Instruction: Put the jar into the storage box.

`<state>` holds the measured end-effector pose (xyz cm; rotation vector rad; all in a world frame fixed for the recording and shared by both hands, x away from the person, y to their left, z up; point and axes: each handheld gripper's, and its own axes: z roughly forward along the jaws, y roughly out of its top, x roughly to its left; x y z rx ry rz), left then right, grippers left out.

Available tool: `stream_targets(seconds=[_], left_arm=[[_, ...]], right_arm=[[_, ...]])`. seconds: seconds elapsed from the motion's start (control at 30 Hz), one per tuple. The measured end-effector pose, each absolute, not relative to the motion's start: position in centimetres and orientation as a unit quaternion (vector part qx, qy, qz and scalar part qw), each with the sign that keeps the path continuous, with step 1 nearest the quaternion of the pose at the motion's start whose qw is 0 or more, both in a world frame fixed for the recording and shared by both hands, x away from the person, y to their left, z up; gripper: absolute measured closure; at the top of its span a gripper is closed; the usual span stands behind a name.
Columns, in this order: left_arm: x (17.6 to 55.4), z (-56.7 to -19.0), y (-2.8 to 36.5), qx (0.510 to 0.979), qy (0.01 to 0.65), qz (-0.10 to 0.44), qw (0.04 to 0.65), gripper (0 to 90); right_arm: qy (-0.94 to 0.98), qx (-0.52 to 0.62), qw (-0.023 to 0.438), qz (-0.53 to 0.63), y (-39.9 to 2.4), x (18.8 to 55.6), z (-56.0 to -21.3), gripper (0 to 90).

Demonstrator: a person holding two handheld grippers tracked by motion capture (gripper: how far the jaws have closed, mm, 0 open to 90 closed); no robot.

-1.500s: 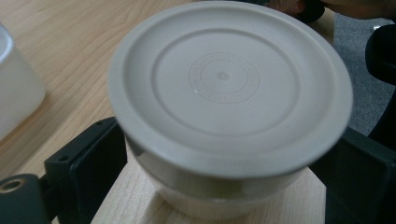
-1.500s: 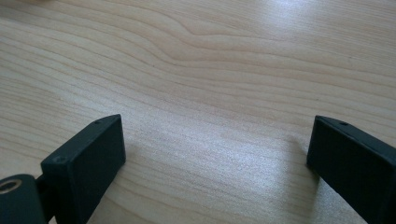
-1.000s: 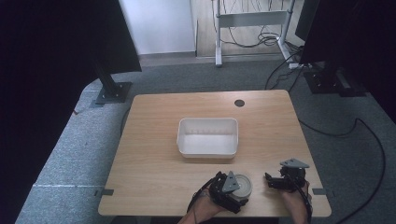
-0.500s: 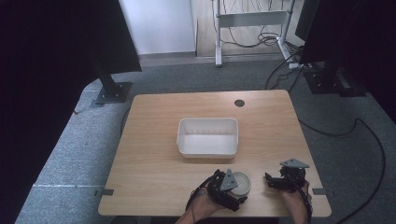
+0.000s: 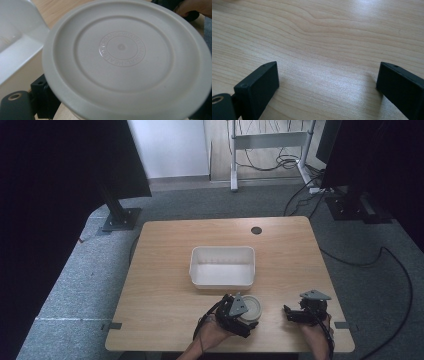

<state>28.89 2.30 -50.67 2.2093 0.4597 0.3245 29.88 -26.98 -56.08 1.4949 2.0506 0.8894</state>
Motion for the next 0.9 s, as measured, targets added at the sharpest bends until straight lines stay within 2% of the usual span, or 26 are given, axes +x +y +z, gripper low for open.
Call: stream_targets(seconds=[0.5,0.9], left_arm=[[30.2,-49.9,3.7,0.876,0.200,0.133,0.418,10.1],[32.2,-49.4,5.7,0.870,0.228,0.158,0.407,10.1]], right_arm=[[0.743,0.542,0.224,0.322,-27.0,29.9,-56.1,3.9],[0.743,0.542,0.224,0.322,-27.0,29.9,-56.1,3.9]])
